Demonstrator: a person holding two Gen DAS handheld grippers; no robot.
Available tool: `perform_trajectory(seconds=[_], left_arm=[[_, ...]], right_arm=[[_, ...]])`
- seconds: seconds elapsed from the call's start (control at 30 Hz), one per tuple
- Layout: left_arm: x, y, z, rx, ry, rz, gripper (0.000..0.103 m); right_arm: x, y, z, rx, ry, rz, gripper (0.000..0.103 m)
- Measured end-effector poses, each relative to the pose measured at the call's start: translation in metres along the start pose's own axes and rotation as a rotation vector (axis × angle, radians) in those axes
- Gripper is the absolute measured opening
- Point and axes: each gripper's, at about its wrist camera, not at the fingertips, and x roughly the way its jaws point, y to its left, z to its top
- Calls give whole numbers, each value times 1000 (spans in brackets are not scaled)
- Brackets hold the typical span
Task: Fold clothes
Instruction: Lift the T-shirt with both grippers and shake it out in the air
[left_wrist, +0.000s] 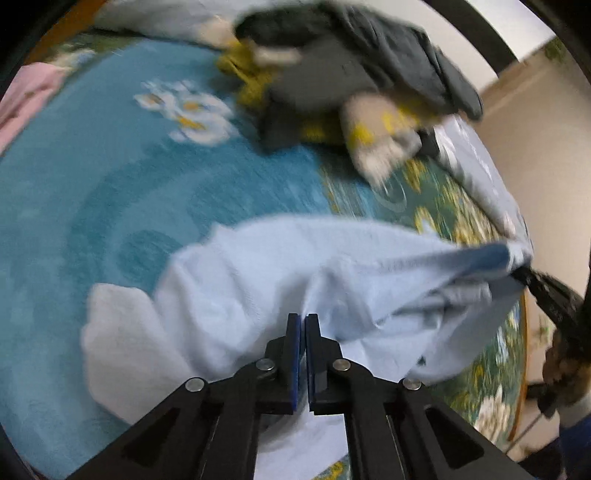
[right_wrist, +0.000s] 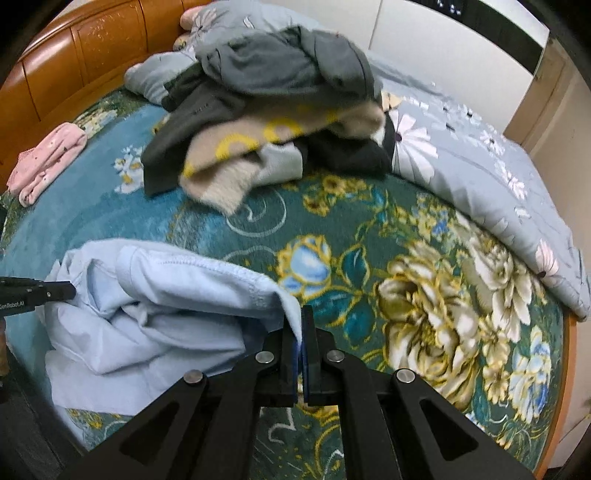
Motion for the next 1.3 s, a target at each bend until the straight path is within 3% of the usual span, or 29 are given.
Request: perform_trajectory(seconds=[0.23,0.33,0.47,0.67,0.83,0.93,1.03,1.17,1.3], left_arm=[[-87,14,17,2,-219,61,3],[-124,17,19,16,-313,122,3],[-199,17,25,26,-486,188,3],[-331,-47,33,251,-756,341,3],[-400,-90,26,353,-891,424,3],[-413,-99,8,350,-915,369,3],[-404,-109,-12,379,-888,354,3],[-395,-123,-33,390,-844,212,3],[-386,-108,-25,317,-805,173,3]], right_arm=[[-61,34,67,-55,-225,72,1],[-97,48,93,-89,-341,92,1],[-143,59,129,-104,-484,146,1],[-228,63,169,-86,-742,199,1],[-285,51,181,-43,-894,243,1],[-299,43,169,-35,-932,242,1],[-296,35,151,-41,-922,201,1],[-291,17,139,-13,-894,144,1],[-308,-3,152,18,-905,109,1]])
